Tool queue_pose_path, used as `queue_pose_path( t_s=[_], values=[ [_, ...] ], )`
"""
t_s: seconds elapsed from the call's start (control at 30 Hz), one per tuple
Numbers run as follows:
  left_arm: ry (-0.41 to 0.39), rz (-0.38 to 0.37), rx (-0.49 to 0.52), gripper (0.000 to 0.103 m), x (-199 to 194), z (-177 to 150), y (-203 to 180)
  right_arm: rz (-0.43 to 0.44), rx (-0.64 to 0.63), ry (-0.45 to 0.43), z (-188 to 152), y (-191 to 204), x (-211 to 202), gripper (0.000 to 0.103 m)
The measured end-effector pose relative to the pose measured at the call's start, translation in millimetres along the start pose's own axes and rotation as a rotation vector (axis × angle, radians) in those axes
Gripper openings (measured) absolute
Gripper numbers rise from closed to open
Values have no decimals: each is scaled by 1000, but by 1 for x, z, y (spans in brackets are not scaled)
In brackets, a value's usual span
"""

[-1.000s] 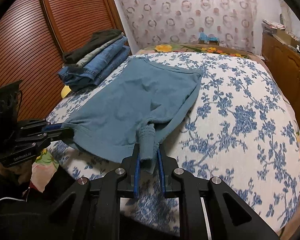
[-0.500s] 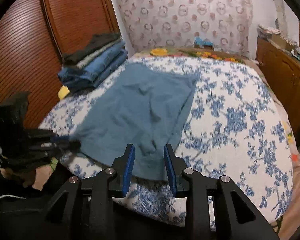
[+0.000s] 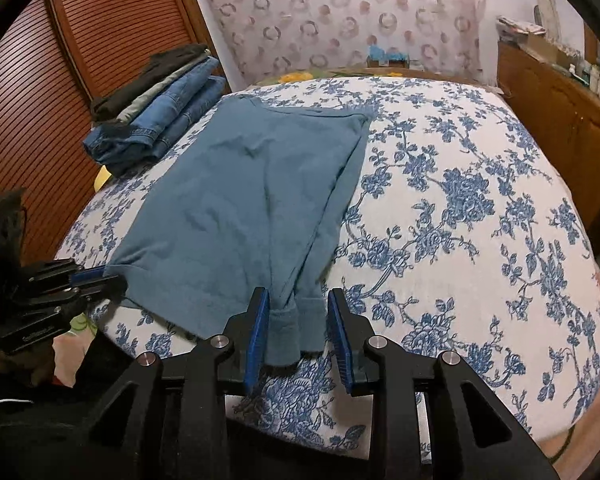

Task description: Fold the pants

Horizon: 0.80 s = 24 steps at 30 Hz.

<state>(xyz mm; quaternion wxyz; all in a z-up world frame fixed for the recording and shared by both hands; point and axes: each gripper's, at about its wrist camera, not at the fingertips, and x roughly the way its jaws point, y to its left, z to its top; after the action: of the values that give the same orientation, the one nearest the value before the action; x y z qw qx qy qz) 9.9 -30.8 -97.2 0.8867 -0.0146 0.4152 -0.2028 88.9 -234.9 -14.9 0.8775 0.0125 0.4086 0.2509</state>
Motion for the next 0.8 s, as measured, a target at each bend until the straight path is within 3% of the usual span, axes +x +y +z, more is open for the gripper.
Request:
queue_pose_path(
  t_s=[0.07,0.23,0.3,0.4,0.8],
  values=[
    [-2,-2,-9,22,2,0,2,1,-2,8,-1,-1,3,31],
    [-2,-2,17,22,4,0,-2,6,-14,3,1,0,2,31],
    [-13,-3,20,15,1,1,-3,37,-7,-5,0,-3,1,20],
    [-41,-15,24,13,-6,6,-5,71,0,-13,-1,-5,1,15],
    [-179,-39,70,12,-53,43,-16,98,-49,-158,16,1,-45,14]
  ],
)
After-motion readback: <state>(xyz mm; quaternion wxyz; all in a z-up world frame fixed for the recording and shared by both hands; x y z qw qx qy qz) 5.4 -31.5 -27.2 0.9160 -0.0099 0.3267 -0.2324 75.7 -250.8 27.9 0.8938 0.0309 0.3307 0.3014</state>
